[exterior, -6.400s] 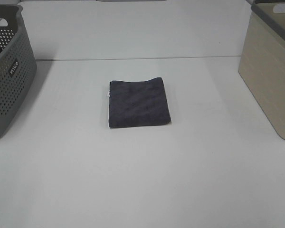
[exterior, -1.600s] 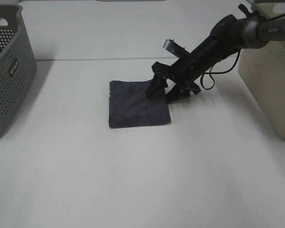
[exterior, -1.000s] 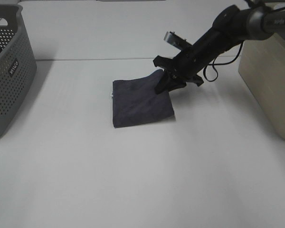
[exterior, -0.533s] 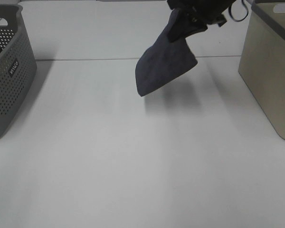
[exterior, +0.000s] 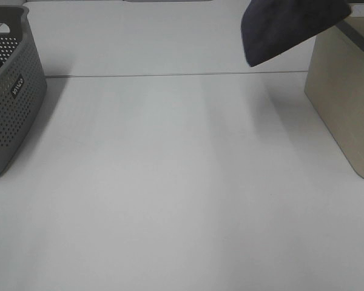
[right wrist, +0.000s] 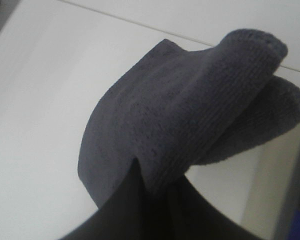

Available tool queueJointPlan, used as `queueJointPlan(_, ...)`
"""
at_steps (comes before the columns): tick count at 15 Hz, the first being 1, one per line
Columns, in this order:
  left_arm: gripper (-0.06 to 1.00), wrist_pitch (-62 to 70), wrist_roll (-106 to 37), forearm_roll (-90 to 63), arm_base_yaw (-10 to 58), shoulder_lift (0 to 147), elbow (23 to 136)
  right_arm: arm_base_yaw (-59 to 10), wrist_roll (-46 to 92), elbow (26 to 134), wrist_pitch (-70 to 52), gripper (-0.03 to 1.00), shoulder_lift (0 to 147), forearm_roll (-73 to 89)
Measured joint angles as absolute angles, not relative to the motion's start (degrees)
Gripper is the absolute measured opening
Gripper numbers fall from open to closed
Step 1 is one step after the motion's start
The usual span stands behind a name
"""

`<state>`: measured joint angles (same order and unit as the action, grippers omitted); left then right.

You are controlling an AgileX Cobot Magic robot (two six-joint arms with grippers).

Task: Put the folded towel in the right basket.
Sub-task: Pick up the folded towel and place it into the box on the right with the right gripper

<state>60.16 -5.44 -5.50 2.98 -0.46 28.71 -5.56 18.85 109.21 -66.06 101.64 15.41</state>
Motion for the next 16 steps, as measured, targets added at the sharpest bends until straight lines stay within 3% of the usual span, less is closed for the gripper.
queueJointPlan(4,0.98,60.2,-5.4,-5.5,3.0,-0.5,28.7,7.7,17.4,109.2,-66.1,0.06,98.9,15.6)
queueJointPlan(7,0.98,60.2,-5.4,-5.5,3.0,-0.5,28.7,13.3,16.5,107.1,-63.9,0.06,98.9,15.4)
queueJointPlan(14,0.98,60.2,-5.4,-5.5,3.0,-0.5,28.7,15.4,12.1,102.5,-58.4,0.06,108.5,10.5)
queueJointPlan(16,0.98,60.2,-5.4,-5.5,3.0,-0.5,28.7,15.4,11.4,102.5,-58.2,0.13,110.8,10.4)
